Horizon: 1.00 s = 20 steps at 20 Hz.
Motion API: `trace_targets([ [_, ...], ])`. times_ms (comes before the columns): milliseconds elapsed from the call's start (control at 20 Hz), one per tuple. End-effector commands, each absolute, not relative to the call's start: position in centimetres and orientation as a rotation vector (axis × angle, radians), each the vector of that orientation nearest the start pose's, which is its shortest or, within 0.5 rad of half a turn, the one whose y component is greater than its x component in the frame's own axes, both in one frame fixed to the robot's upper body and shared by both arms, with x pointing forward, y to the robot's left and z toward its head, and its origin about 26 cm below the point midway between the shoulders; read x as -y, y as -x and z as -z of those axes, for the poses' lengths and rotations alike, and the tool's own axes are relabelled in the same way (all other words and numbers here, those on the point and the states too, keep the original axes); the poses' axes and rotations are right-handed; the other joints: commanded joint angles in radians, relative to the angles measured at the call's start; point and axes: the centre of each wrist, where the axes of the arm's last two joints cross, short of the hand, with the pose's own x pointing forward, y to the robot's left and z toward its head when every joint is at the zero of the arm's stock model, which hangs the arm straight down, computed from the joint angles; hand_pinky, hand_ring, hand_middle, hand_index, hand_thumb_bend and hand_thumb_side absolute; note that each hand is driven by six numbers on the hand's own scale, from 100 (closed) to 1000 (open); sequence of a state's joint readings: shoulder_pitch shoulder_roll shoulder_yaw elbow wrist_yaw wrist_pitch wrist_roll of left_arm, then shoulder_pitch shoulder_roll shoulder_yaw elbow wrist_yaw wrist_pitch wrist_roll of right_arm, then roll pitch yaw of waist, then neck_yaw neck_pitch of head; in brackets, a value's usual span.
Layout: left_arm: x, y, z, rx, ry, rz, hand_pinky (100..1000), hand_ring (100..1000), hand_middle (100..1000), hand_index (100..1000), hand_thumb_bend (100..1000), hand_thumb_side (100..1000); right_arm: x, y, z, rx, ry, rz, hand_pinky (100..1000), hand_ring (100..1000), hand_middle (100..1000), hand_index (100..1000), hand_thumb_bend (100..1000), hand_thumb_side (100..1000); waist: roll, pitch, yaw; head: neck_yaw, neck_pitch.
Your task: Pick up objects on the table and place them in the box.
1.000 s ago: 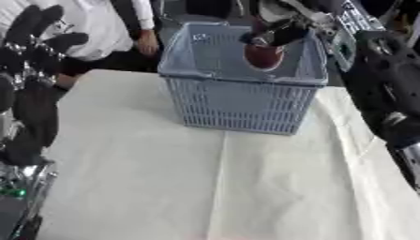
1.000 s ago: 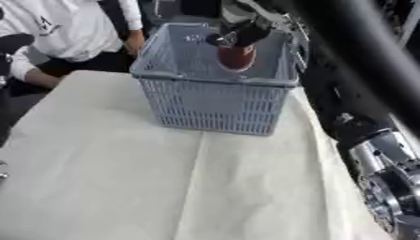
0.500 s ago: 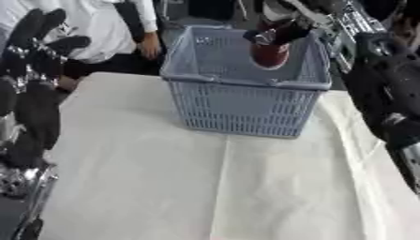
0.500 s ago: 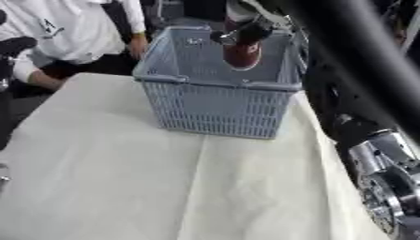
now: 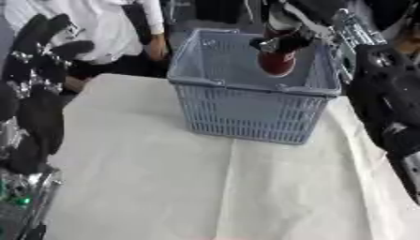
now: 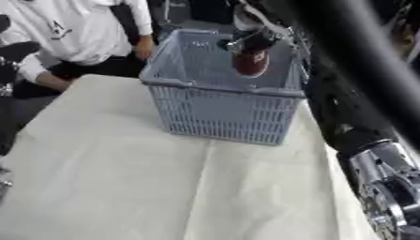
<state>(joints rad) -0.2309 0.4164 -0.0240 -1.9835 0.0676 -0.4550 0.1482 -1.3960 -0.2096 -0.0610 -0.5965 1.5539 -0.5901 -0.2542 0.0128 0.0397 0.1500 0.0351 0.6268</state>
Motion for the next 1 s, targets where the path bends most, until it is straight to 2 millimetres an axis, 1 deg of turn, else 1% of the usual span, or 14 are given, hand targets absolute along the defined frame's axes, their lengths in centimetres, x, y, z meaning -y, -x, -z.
trace_targets([
  [50, -27.4, -29.3, -19.2, -3.554, 0.118, -0.426, 925, 740, 908, 1000, 445, 1000, 15.3, -51.9, -32.0, -2.213, -1.492, 1.802, 452, 669, 798, 757, 376, 481, 0.002, -0.009, 0.004, 0.008, -0.015],
  [100, -27.4, -29.3, -19.3, -3.554, 0.116, -0.426, 926, 740, 908, 1000, 445, 1000, 15.3, -51.9, -31.9, -2.199, -1.5, 1.816, 534, 725, 841, 789, 330, 527, 0.002, -0.009, 0.004, 0.008, -0.014],
  [150, -27.4, -29.3, -19.3, -3.553, 0.115, -0.425, 926, 741, 908, 1000, 444, 1000, 15.3, -51.9, -31.7, -2.194, -1.501, 1.822, 673, 798, 906, 833, 274, 594, 0.002, -0.009, 0.005, 0.009, -0.014],
  [200, -27.4, -29.3, -19.3, -3.553, 0.115, -0.425, 926, 741, 908, 1000, 444, 1000, 15.4, -52.0, -31.6, -2.192, -1.499, 1.823, 703, 816, 918, 839, 266, 608, 0.002, -0.009, 0.005, 0.01, -0.014],
  [250, -27.4, -29.3, -19.3, -3.553, 0.115, -0.425, 926, 741, 908, 1000, 442, 1000, 15.4, -52.0, -31.5, -2.19, -1.497, 1.823, 818, 877, 954, 863, 246, 653, 0.002, -0.009, 0.005, 0.011, -0.013],
  [350, -27.4, -29.3, -19.3, -3.553, 0.116, -0.424, 926, 741, 908, 1000, 442, 1000, 15.5, -52.0, -31.4, -2.189, -1.495, 1.818, 895, 908, 978, 884, 231, 687, 0.002, -0.01, 0.005, 0.011, -0.013],
  [400, -27.4, -29.3, -19.3, -3.553, 0.116, -0.424, 926, 741, 908, 1000, 442, 1000, 15.5, -52.0, -31.3, -2.191, -1.492, 1.815, 888, 905, 975, 881, 237, 680, 0.002, -0.011, 0.004, 0.011, -0.012],
  [450, -27.4, -29.3, -19.3, -3.554, 0.117, -0.424, 926, 741, 908, 1000, 442, 1000, 15.5, -52.0, -31.3, -2.192, -1.491, 1.813, 920, 922, 991, 894, 229, 705, 0.002, -0.012, 0.003, 0.011, -0.012],
  [550, -27.4, -29.3, -19.2, -3.555, 0.119, -0.424, 926, 741, 908, 1000, 443, 1000, 15.6, -52.0, -31.2, -2.193, -1.489, 1.81, 926, 925, 994, 894, 226, 714, 0.003, -0.012, 0.002, 0.011, -0.011],
  [900, -27.6, -29.3, -19.1, -3.558, 0.13, -0.427, 926, 741, 908, 1000, 445, 1000, 16.0, -52.1, -31.0, -2.22, -1.467, 1.787, 919, 916, 992, 890, 215, 717, 0.004, -0.015, 0.0, 0.008, -0.008],
  [950, -27.6, -29.3, -19.1, -3.559, 0.131, -0.426, 926, 741, 908, 1000, 442, 1000, 16.2, -52.0, -30.9, -2.241, -1.447, 1.769, 901, 901, 980, 887, 187, 715, 0.004, -0.017, 0.001, 0.007, -0.007],
  [1000, -27.6, -29.2, -19.1, -3.56, 0.133, -0.425, 926, 741, 908, 1000, 442, 1000, 16.6, -51.9, -30.8, -2.286, -1.398, 1.732, 897, 899, 978, 887, 187, 710, 0.004, -0.018, 0.002, 0.007, -0.006],
])
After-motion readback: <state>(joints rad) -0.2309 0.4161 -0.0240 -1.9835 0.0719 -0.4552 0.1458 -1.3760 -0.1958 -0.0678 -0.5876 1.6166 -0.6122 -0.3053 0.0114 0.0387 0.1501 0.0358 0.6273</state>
